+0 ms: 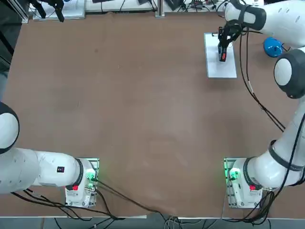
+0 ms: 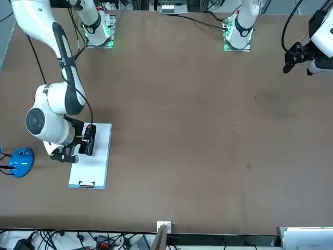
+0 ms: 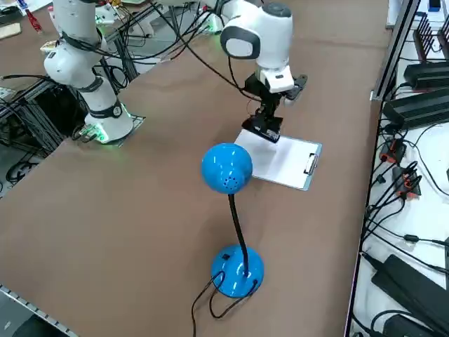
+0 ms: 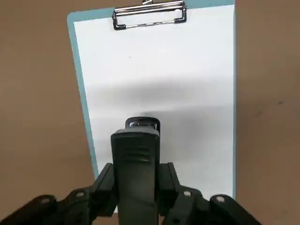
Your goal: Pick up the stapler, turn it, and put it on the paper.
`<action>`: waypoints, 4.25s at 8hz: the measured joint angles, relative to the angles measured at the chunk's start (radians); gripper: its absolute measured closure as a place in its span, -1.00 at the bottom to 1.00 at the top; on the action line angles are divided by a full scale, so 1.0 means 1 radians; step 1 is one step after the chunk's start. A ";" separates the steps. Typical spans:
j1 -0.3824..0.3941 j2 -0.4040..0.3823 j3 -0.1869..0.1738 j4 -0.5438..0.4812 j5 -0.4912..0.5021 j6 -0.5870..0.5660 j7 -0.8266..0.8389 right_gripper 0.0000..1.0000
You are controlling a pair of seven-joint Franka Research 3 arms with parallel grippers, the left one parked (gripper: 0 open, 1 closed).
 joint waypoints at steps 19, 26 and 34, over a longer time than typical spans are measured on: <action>-0.013 0.077 0.002 -0.089 0.000 0.332 -0.149 0.16; -0.013 0.056 0.001 -0.081 0.000 0.318 -0.149 -1.00; -0.021 -0.280 -0.006 0.043 0.000 -0.191 -0.149 -1.00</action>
